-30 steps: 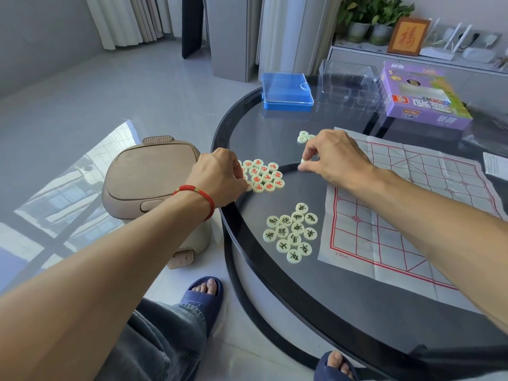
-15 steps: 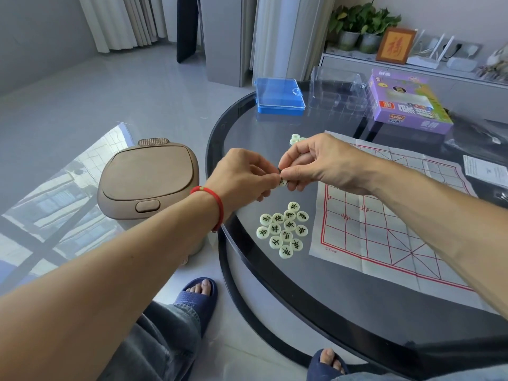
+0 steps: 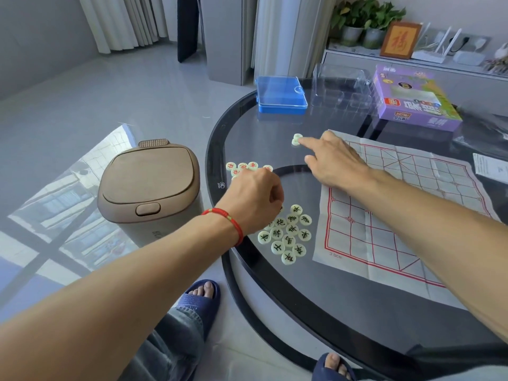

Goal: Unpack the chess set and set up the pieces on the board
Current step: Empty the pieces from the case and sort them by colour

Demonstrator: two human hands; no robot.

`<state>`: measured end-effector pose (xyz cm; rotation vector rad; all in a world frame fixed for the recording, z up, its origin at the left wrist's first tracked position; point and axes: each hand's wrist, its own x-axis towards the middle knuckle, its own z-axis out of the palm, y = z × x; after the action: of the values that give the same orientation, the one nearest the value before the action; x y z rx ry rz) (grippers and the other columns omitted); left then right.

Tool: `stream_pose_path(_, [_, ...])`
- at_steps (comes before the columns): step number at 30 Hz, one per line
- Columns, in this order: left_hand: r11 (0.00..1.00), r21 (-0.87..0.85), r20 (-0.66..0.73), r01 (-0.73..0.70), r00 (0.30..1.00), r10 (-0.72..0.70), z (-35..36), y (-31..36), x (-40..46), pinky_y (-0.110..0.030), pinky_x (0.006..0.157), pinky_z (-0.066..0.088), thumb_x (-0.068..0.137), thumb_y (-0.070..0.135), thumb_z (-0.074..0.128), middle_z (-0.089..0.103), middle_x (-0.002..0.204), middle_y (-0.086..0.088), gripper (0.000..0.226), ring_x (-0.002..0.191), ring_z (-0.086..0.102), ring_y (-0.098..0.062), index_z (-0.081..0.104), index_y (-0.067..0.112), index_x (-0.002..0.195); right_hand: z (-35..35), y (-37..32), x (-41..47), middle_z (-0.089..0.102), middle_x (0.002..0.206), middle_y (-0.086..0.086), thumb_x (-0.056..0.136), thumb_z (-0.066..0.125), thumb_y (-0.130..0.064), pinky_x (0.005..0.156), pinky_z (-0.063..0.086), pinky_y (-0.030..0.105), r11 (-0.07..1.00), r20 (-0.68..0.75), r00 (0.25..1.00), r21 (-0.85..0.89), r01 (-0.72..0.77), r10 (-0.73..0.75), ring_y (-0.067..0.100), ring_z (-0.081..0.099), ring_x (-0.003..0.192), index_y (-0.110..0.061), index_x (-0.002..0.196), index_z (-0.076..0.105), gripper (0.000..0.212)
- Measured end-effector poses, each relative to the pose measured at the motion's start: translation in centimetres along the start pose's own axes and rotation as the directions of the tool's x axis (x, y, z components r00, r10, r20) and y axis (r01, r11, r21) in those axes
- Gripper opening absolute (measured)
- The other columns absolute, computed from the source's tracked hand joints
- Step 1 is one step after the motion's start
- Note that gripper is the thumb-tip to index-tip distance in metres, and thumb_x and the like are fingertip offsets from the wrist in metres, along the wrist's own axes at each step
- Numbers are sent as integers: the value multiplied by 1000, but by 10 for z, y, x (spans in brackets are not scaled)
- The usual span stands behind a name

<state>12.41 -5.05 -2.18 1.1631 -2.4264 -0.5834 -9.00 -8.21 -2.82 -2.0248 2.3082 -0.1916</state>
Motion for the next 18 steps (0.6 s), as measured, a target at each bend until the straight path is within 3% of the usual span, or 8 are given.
stream_pose_path(4, [1000, -21, 13, -3, 1000, 4, 0, 0, 0, -7, 54, 31, 81, 4, 63, 62, 69, 5, 15, 68, 57, -12, 76, 11, 81, 5, -8, 7, 47, 121, 14, 105, 40, -28, 94, 48, 47, 995, -10, 1000, -94, 22, -23, 35, 49, 116, -25, 140, 53, 37])
stream_pose_path(7, [999, -42, 38, -1, 999, 3, -1, 0, 0, -9, 55, 38, 81, 5, 62, 65, 71, 4, 16, 69, 60, -13, 76, 11, 81, -3, -9, 5, 53, 114, 11, 99, 61, -27, 88, 47, 40, 997, -100, 992, -3, 77, -77, 30, 53, 110, -16, 116, 73, 24])
stream_pose_path(9, [997, -72, 74, 21, 997, -16, -4, 1, 0, -16, 61, 48, 82, 6, 63, 70, 75, 3, 15, 72, 64, -13, 77, 12, 83, -13, -12, -3, 61, 104, 3, 88, 79, -29, 86, 47, 36, 990, -75, 993, 101, 94, -87, 23, 59, 101, -15, 97, 76, 17])
stream_pose_path(11, [995, -95, 84, 42, 996, -34, -7, 1, 0, -19, 68, 51, 82, 7, 65, 72, 76, 2, 14, 73, 66, -12, 77, 14, 82, -22, -14, -13, 69, 88, -2, 79, 87, -28, 91, 52, 40, 983, -10, 994, 145, 111, -111, 19, 66, 89, -17, 84, 75, 16])
stream_pose_path(14, [994, -75, 21, 74, 997, -73, -13, 1, 0, -22, 72, 50, 82, 11, 65, 72, 76, 2, 13, 75, 66, -15, 77, 15, 83, -32, -14, -22, 74, 75, -5, 79, 86, -20, 86, 57, 38, 971, 51, 990, 206, 118, -131, 12, 71, 76, -21, 84, 74, 13])
stream_pose_path(18, [964, -188, -9, 188, 981, -193, -19, -2, 2, -4, 59, 44, 86, 21, 69, 73, 78, 6, 8, 72, 66, -8, 76, 20, 90, -48, -19, -34, 78, 78, 8, 88, 78, -7, 69, 55, 28, 803, 219, 968, 596, -32, -124, 19, 77, 75, -8, 95, 73, 8])
